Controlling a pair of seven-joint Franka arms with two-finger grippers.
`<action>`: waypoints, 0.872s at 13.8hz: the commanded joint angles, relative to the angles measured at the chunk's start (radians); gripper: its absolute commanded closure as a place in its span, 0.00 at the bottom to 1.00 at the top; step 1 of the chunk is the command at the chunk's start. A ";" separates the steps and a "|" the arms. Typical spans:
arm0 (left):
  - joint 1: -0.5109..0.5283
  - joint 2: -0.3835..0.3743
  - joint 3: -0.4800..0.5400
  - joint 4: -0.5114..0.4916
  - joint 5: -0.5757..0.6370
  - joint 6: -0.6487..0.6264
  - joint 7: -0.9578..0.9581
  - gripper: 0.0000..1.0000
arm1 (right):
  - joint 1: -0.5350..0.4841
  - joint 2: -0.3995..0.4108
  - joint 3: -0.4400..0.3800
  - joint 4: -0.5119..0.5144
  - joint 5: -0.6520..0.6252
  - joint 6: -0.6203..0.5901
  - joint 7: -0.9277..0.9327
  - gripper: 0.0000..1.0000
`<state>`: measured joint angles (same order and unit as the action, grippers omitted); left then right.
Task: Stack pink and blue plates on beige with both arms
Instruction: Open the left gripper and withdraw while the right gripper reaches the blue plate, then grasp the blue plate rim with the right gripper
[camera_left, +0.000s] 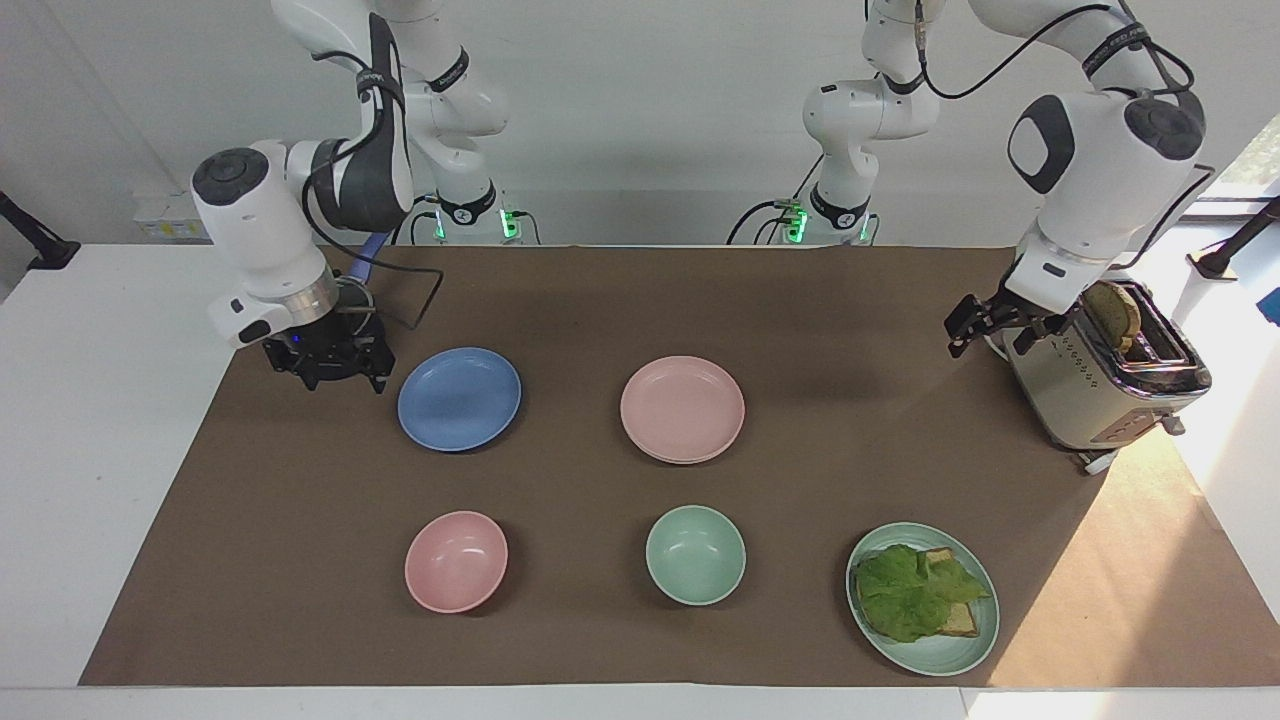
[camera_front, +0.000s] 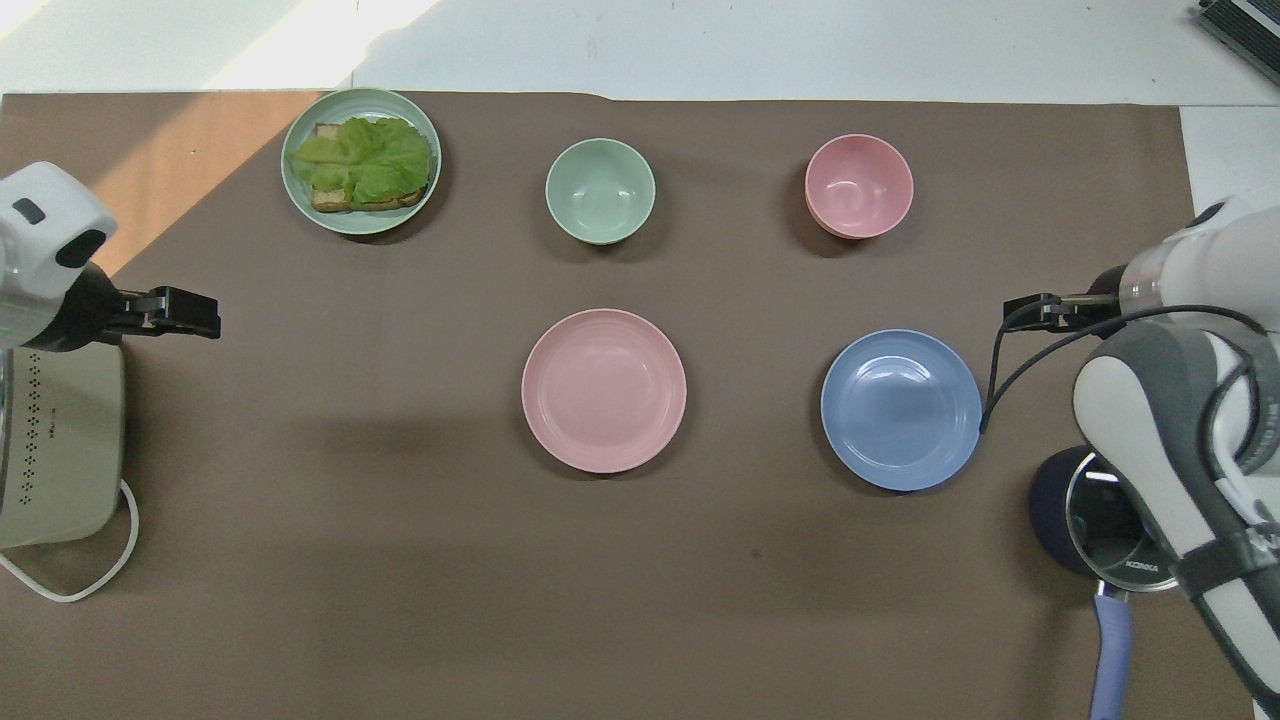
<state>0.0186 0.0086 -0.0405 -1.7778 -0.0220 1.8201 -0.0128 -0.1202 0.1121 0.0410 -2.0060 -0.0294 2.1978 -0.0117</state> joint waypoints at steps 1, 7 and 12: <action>0.001 0.030 -0.012 0.126 0.028 -0.097 0.008 0.00 | -0.035 0.004 0.010 -0.105 0.054 0.104 -0.042 0.00; -0.014 -0.010 -0.025 0.138 0.033 -0.157 0.011 0.00 | -0.021 0.015 0.010 -0.249 0.227 0.200 -0.206 0.16; -0.019 -0.022 -0.027 0.121 0.030 -0.162 0.011 0.00 | -0.019 0.017 0.011 -0.280 0.330 0.244 -0.252 0.80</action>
<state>0.0126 0.0025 -0.0748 -1.6494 -0.0114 1.6773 -0.0114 -0.1331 0.1445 0.0438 -2.2702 0.2404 2.4234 -0.2279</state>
